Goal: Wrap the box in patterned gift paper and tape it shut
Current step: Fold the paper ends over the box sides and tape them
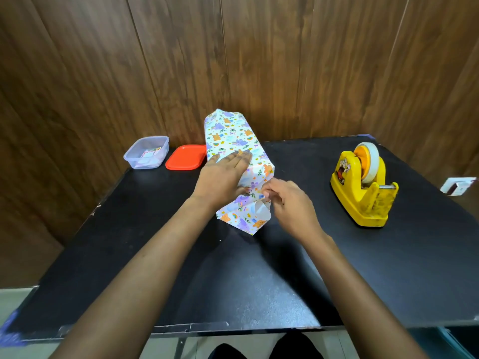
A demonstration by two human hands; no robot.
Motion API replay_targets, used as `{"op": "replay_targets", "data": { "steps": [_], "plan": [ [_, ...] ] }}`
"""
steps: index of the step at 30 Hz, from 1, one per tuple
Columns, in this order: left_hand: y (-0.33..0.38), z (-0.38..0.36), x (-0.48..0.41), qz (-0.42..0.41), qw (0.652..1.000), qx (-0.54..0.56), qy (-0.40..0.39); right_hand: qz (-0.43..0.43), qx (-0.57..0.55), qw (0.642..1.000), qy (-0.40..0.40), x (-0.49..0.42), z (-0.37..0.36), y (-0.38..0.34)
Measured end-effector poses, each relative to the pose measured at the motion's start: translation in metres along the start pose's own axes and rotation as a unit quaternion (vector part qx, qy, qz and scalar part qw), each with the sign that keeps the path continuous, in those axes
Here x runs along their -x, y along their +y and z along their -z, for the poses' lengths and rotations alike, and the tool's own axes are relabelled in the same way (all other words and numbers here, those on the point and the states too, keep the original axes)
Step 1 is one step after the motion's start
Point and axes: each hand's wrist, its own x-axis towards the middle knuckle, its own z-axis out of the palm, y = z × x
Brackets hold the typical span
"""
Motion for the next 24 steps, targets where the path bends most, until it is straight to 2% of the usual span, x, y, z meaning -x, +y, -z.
{"op": "replay_targets", "data": {
  "steps": [3,6,10,12,15,19,24],
  "plan": [
    [0.001,0.000,0.001,0.004,1.000,0.004,-0.007,-0.017,-0.116,0.992,0.045,0.001,0.001,-0.002],
    [0.001,0.000,0.001,0.003,1.000,0.003,-0.006,-0.062,-0.278,0.958,0.046,0.002,0.010,-0.011],
    [0.001,0.001,0.001,0.002,1.000,0.004,-0.007,-0.097,-0.354,0.930,0.015,0.003,0.022,-0.013],
    [0.001,0.002,0.001,0.001,1.000,0.001,-0.008,-0.104,-0.334,0.937,0.001,0.001,0.023,-0.010],
    [0.002,0.002,0.001,0.001,1.000,0.000,-0.007,-0.062,-0.215,0.974,-0.025,-0.006,0.019,-0.005],
    [0.002,0.003,0.000,0.001,1.000,0.000,-0.006,-0.021,-0.110,0.993,-0.024,-0.014,0.009,-0.003],
    [0.002,0.003,0.001,0.002,1.000,0.000,-0.006,-0.022,-0.098,0.995,0.024,-0.019,-0.013,-0.002]
  ]
}}
